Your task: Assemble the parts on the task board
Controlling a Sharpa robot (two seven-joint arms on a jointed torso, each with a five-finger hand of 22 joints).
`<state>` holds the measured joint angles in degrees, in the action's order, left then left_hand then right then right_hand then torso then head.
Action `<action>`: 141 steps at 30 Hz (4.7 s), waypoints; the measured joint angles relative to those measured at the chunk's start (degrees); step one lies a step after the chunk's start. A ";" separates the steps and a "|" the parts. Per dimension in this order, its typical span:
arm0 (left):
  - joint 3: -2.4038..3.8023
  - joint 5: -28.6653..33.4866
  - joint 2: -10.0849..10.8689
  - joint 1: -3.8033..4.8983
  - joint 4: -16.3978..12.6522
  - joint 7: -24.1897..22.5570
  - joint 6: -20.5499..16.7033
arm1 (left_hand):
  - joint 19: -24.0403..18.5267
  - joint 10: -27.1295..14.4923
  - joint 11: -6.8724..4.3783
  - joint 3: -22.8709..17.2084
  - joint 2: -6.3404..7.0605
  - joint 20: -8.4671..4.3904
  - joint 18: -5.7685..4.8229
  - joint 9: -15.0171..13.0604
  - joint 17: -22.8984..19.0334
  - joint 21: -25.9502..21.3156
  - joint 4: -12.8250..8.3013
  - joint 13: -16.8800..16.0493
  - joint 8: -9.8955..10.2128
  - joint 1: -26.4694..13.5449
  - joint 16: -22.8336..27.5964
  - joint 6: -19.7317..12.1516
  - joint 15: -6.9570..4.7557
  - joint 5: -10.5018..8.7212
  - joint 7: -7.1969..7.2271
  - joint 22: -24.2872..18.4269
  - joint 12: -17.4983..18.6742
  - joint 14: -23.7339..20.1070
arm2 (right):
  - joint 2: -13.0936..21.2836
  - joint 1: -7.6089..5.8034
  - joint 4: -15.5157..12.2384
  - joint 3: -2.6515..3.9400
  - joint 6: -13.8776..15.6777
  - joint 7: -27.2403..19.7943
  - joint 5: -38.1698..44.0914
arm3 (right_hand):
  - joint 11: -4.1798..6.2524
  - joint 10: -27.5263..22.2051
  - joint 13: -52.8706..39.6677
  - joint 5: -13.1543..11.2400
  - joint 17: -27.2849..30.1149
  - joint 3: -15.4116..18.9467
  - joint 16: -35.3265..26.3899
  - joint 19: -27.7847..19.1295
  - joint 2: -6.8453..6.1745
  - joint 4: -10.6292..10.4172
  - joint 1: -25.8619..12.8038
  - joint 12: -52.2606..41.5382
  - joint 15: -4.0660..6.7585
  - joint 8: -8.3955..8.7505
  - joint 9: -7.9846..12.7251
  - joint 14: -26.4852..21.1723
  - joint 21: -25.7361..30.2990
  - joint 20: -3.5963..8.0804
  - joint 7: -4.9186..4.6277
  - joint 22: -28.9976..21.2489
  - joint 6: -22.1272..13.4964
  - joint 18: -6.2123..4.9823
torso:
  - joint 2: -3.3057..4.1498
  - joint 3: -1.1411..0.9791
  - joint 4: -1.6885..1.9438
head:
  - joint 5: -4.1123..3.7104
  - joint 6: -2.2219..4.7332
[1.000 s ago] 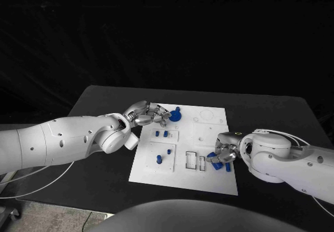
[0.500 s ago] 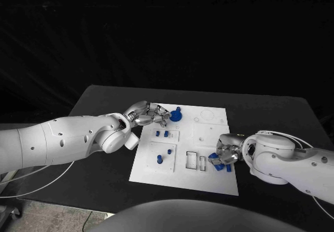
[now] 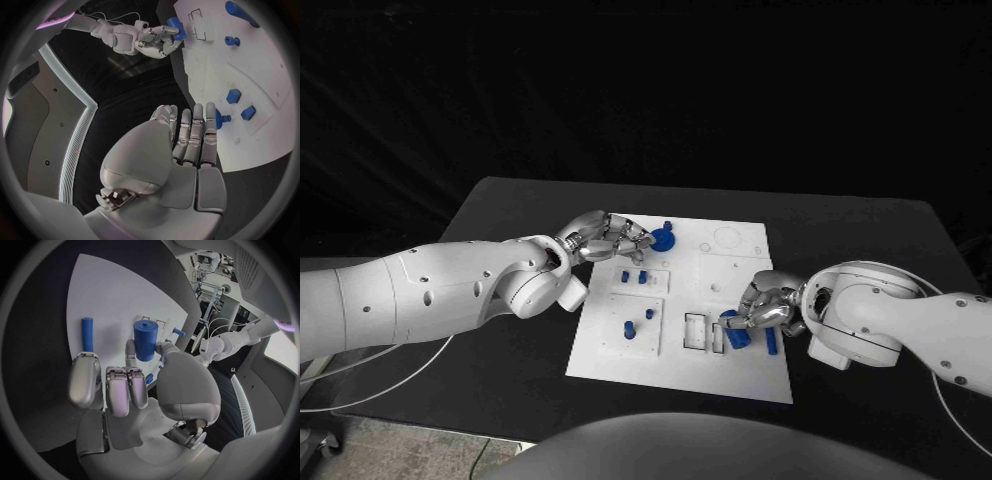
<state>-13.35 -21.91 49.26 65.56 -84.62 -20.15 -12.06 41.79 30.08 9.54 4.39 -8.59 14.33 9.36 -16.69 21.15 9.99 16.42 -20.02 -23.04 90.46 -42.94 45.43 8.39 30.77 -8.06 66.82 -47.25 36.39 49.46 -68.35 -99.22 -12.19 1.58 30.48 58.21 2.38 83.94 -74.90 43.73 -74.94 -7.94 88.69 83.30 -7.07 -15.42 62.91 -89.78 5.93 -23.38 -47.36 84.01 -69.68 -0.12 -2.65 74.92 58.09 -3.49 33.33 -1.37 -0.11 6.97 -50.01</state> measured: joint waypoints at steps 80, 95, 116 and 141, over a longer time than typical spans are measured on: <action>0.00 -0.01 -0.31 -0.09 0.04 1.70 1.72 | 0.00 0.61 0.20 -1.03 0.52 0.00 0.00 0.00 -0.17 0.00 -0.09 0.66 -0.48 0.99 -0.21 -0.20 0.00 0.83 -0.20 0.67 0.25 0.00 | -7.80 2.38 4.63 0.27 1.23 0.68 0.74 | -1.00 0.15 -0.01 -38.88 0.04 -0.57 -1.51 -1.53 3.59 2.01 -9.27 0.00 -1.22 2.98 1.09 0.01 5.23 -1.53 0.22 0.00 -1.99 -0.91 | 0.03 -0.01 -0.02 | -0.10 0.00; 0.00 -0.01 -0.41 -0.10 0.20 1.96 1.90 | 0.00 0.80 0.01 -1.52 0.75 0.00 0.00 -0.05 -0.30 0.22 -0.25 0.94 -0.69 1.21 -0.21 -0.20 0.00 1.03 -0.20 0.96 0.48 0.00 | -6.05 2.23 3.50 0.18 2.43 0.99 1.41 | -0.36 -0.03 0.00 -39.59 0.04 7.72 -1.10 -0.79 7.59 -1.34 -18.93 0.00 -0.77 -1.70 -3.18 0.02 3.89 -0.79 1.31 0.00 0.97 -0.91 | 0.03 -0.01 -0.02 | 0.34 0.00; 0.00 -0.09 -0.60 -0.12 0.47 2.32 2.27 | 0.00 1.13 0.09 -1.99 0.83 0.00 0.00 -0.04 -0.35 0.22 -0.09 1.16 -0.92 1.90 -0.21 -0.41 0.00 1.54 -0.41 1.31 0.48 0.00 | -2.19 1.15 -0.83 0.26 3.99 -5.51 6.40 | 1.16 0.05 0.00 -34.40 0.00 14.85 -0.61 0.14 8.79 2.77 -3.78 0.00 0.58 -12.52 -18.18 -0.12 0.56 0.14 2.96 0.00 0.19 -0.90 | 0.04 -0.01 -0.03 | 0.18 0.00; 0.00 -0.29 -0.56 -0.21 0.53 2.65 2.85 | 0.00 1.43 0.21 -2.14 0.83 0.00 0.00 -0.09 -0.40 0.22 -0.25 1.21 -0.90 1.89 -0.21 -0.41 0.00 1.52 -0.41 1.40 0.47 0.00 | -3.29 2.62 -0.95 0.23 3.46 -10.30 14.75 | 1.72 0.10 -0.05 -26.19 0.02 15.17 -0.62 0.11 9.32 5.09 4.72 0.00 1.28 -24.97 -27.57 0.02 0.57 0.55 3.63 0.00 4.38 -0.90 | 0.04 0.01 0.01 | 0.25 0.00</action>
<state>-13.35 -22.20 48.70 65.35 -84.08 -17.49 -9.21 41.79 31.51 9.75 2.25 -7.76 14.33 9.37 -16.77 20.75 10.20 16.17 -18.80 -23.95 92.35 -43.15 45.02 8.39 32.29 -8.47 68.22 -46.78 36.39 46.17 -65.73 -100.17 -11.96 5.04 20.18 72.96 4.09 84.03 -74.96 17.55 -74.93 7.23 88.07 83.40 2.25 -10.33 67.63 -89.78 7.20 -48.34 -74.93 84.02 -69.11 0.43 0.97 74.92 62.47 -4.39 33.37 -1.36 -0.10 7.22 -50.01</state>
